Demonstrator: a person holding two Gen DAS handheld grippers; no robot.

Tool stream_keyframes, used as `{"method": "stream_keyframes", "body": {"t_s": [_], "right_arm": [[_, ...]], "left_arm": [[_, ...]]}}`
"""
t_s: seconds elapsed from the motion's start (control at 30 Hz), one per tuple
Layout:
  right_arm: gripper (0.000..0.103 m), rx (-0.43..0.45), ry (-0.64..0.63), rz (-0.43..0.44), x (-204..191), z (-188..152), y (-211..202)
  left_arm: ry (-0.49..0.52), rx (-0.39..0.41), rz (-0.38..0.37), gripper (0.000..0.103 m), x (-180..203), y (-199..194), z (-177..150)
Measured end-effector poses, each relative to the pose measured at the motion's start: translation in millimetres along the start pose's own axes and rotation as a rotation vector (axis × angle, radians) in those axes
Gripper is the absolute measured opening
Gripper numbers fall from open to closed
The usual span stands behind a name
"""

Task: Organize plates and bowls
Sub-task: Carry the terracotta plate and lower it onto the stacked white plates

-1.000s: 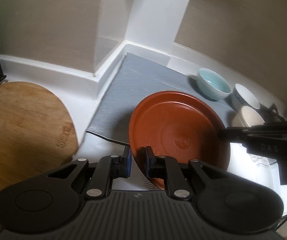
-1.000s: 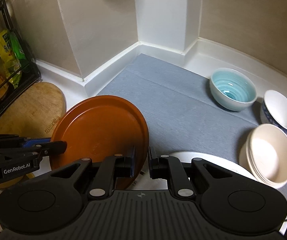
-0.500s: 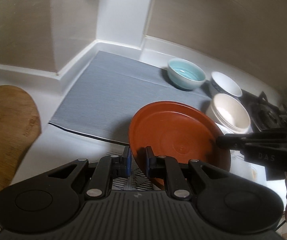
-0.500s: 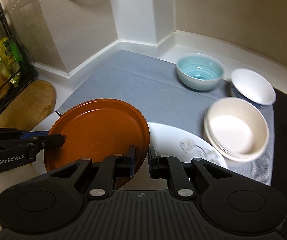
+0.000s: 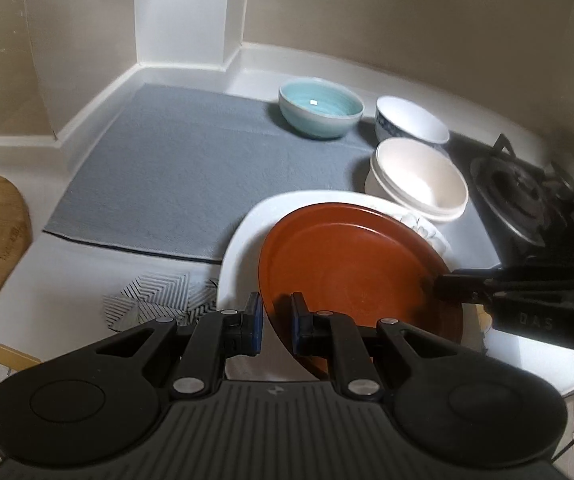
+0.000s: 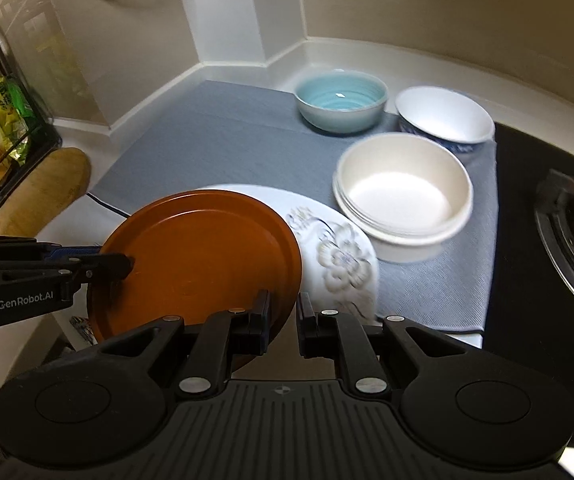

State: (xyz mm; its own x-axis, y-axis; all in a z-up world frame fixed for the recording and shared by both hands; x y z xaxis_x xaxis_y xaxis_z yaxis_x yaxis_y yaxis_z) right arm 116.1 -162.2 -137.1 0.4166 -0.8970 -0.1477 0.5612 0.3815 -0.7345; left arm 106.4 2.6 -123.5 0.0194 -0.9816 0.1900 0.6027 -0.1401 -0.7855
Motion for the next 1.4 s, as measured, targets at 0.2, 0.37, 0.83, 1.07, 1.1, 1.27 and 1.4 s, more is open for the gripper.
{"method": "stream_keyframes", "body": {"t_s": [0.2, 0.37, 0.83, 1.07, 1.1, 1.27, 1.4], "right_arm": [[0.014, -0.024, -0.021, 0.004, 4.3, -10.9, 5.6], [0.014, -0.049, -0.050, 0.000, 6.6, -15.6, 10.9], [0.014, -0.080, -0.088, 0.001, 4.6, -18.2, 17.2], [0.015, -0.091, -0.092, -0.001, 4.5, -20.0, 19.2], [0.015, -0.092, -0.093, -0.001, 4.1, -19.7, 19.4], [0.016, -0.097, -0.091, -0.002, 3.6, -18.9, 20.0], [0.016, -0.095, -0.084, -0.010, 5.3, -18.5, 19.0]], "left_arm": [[0.005, -0.027, 0.021, 0.015, 4.3, 11.7, -6.1], [0.001, -0.038, 0.032, 0.015, 5.0, 16.3, -10.0], [-0.009, -0.056, 0.049, 0.015, 5.8, 23.3, -13.3], [-0.009, -0.061, 0.049, 0.015, 5.8, 24.9, -13.3], [-0.011, -0.061, 0.049, 0.016, 5.6, 24.9, -13.1], [-0.013, -0.057, 0.051, 0.022, 4.1, 24.0, -11.7], [-0.018, -0.052, 0.054, 0.022, 1.7, 21.6, -9.9]]}}
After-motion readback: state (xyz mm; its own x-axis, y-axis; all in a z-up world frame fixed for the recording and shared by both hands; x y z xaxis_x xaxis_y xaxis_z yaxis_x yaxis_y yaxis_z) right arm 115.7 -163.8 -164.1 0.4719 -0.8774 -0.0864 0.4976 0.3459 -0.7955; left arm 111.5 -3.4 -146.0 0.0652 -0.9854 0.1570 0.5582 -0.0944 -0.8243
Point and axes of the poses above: each gripper's, at about its wrist camera, not at the fingertips, and y roughly the way its jaws point, x to its right, z to its top, the point moved 7 cm from there along y, roughly the way its jaws point, and after that the axes turned 9 degrees about -y, right-handed, at the moved point
